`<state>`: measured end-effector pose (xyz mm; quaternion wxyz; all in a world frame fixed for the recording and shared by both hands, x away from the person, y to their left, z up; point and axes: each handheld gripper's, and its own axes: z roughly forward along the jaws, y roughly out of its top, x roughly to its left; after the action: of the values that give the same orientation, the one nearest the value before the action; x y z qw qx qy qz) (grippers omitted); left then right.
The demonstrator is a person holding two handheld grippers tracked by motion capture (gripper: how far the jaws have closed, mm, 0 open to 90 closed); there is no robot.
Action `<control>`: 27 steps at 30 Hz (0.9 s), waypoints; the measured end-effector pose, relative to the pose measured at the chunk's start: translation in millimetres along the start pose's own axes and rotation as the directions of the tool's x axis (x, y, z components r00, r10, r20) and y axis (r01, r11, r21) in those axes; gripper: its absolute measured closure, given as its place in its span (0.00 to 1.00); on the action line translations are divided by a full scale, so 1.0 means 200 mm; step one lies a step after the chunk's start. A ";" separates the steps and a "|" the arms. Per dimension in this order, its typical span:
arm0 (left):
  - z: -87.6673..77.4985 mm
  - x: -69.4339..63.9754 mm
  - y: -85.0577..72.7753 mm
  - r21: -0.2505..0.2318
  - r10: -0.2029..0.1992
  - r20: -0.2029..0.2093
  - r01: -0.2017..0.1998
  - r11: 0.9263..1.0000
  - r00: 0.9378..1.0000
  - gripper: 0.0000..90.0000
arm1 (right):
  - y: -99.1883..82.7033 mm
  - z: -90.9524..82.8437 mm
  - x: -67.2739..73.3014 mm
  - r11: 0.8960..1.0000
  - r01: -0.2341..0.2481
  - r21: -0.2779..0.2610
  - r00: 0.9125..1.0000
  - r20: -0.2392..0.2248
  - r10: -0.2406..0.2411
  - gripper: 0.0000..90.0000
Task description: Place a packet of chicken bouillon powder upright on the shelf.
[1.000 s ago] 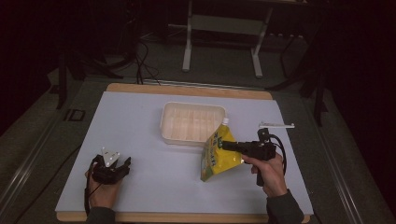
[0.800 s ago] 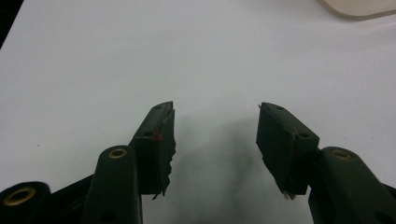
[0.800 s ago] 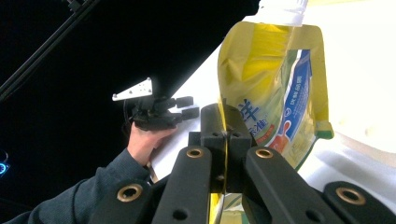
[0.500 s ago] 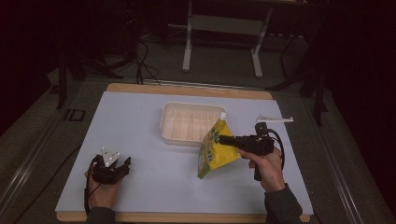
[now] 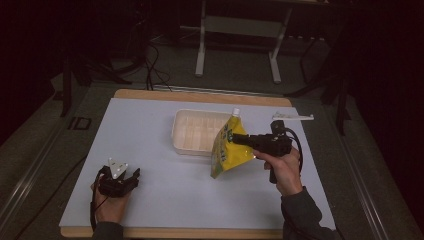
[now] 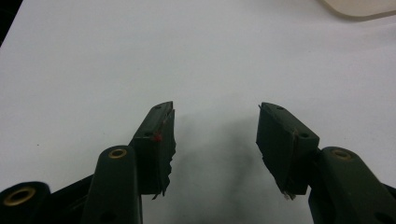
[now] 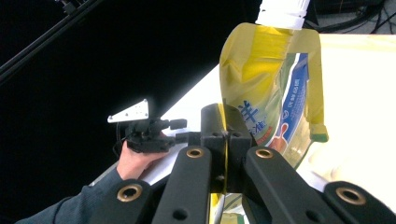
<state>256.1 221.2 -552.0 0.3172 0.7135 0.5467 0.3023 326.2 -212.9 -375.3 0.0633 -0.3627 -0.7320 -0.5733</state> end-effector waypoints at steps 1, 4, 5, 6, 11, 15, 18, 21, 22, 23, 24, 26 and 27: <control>0.00 0.00 0.00 0.000 0.001 0.000 -0.001 1.000 1.000 0.52 | 0.02 0.01 0.01 1.000 0.011 -0.002 1.000 0.005 -0.011 1.00; 0.00 0.00 0.00 0.001 0.002 0.000 -0.002 1.000 1.000 0.52 | 0.04 0.01 0.02 1.000 0.025 -0.001 1.000 0.013 -0.025 1.00; 0.00 0.00 0.00 0.000 0.002 -0.001 -0.002 1.000 1.000 0.52 | 0.05 0.02 0.03 1.000 0.030 0.000 0.999 0.016 -0.030 1.00; 0.00 0.00 0.00 0.000 0.002 -0.001 -0.002 1.000 1.000 0.52 | 0.05 0.02 0.03 1.000 0.030 0.000 0.999 0.016 -0.030 1.00; 0.00 0.00 0.00 -0.001 0.000 0.000 0.000 1.000 1.000 0.52 | 0.09 0.03 0.04 0.999 0.046 -0.007 0.999 0.022 -0.046 1.00; 0.00 0.00 0.00 0.000 0.001 -0.001 -0.001 1.000 1.000 0.52 | 0.12 0.04 0.06 0.998 0.060 -0.013 0.998 0.028 -0.060 1.00; 0.00 0.00 0.00 -0.001 0.000 0.000 0.000 1.000 1.000 0.52 | 0.14 0.04 0.07 0.997 0.068 -0.019 0.997 0.032 -0.068 1.00; 0.00 0.00 0.00 -0.003 0.000 0.001 0.000 1.000 1.000 0.52 | 0.16 0.05 0.07 0.997 0.075 -0.025 0.997 0.032 -0.074 1.00; 0.00 0.00 0.00 -0.003 0.000 0.001 0.000 1.000 1.000 0.52 | 0.16 0.06 0.06 0.997 0.077 -0.026 0.997 0.030 -0.077 1.00; 0.00 0.00 0.00 -0.002 -0.001 0.001 0.001 1.000 1.000 0.52 | 0.17 0.06 0.06 0.997 0.076 -0.027 0.997 0.032 -0.076 1.00; 0.00 0.00 0.00 -0.004 -0.001 0.001 0.001 1.000 1.000 0.52 | 0.18 0.06 0.06 0.997 0.077 -0.029 0.997 0.035 -0.076 1.00; 0.00 0.00 0.00 -0.005 -0.004 0.002 0.004 1.000 1.000 0.52 | 0.19 0.07 0.06 0.996 0.080 -0.029 0.996 0.038 -0.079 1.00; 0.00 0.00 0.00 -0.005 -0.004 0.001 0.004 1.000 1.000 0.52 | 0.19 0.08 0.05 0.996 0.079 -0.030 0.996 0.041 -0.078 1.00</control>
<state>255.9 221.7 -551.7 0.3199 0.7118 0.5473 0.3024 346.5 -191.6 -344.9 0.0205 -0.3460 -0.7378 -0.5793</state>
